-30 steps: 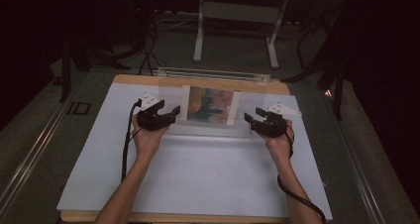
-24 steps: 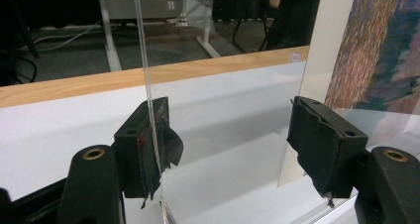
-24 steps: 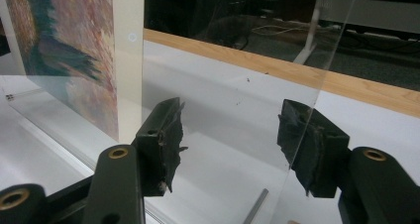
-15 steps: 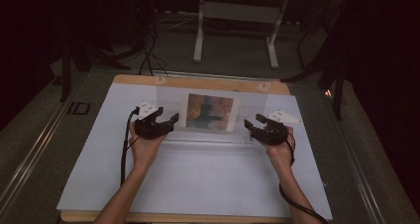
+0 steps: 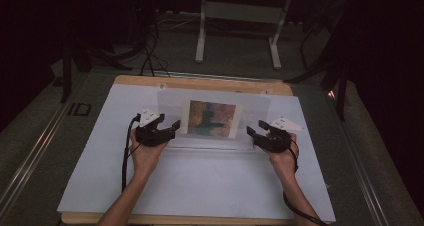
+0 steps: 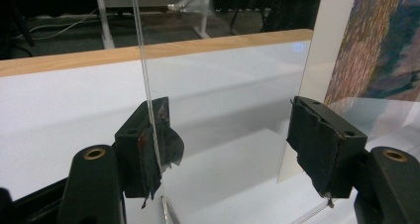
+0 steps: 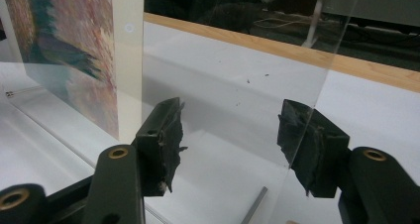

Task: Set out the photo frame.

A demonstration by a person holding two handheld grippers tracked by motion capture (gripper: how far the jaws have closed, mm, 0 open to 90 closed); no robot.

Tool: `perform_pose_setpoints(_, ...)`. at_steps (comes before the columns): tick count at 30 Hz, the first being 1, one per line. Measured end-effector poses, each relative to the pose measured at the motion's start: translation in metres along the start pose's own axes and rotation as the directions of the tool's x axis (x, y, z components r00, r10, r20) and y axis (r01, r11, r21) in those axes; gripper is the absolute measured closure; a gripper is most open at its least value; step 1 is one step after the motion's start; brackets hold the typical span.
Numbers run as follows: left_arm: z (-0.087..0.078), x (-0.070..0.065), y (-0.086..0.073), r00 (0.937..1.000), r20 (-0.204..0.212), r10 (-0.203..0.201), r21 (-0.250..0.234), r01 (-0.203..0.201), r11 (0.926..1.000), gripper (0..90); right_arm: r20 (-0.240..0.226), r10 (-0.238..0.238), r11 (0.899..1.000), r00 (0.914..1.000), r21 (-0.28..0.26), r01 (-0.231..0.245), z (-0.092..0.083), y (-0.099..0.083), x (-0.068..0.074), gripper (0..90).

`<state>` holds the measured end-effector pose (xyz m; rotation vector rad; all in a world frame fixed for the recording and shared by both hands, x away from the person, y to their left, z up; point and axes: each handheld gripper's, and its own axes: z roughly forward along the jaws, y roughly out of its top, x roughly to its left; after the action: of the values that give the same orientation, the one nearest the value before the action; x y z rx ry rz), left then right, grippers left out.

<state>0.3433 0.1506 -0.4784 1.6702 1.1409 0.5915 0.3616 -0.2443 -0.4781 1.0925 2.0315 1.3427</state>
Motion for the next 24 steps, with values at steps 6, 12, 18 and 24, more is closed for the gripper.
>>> perform_pose_setpoints(6,-0.003,0.001,-0.002,1.0000,0.007,-0.002,0.006,0.002,1.0000,33.1,0.002,-0.003,1.000,1.0000,-0.002,0.003,-0.003,-0.003,0.005,41.8)
perform_pose_setpoints(12,-0.004,0.000,-0.004,1.0000,0.008,0.003,0.004,-0.003,1.0000,33.1,0.003,-0.004,1.000,1.0000,-0.002,0.004,-0.004,-0.006,0.006,41.8)
perform_pose_setpoints(18,-0.005,-0.001,-0.007,0.9999,0.013,0.002,0.002,-0.002,1.0000,33.2,-0.001,-0.010,1.000,1.0000,-0.004,0.010,-0.005,-0.008,0.006,41.9)
perform_pose_setpoints(24,-0.008,-0.001,-0.011,0.9998,0.019,0.003,-0.001,-0.003,1.0000,33.1,-0.008,-0.016,1.000,0.9998,-0.011,0.016,-0.006,-0.011,0.007,42.2)
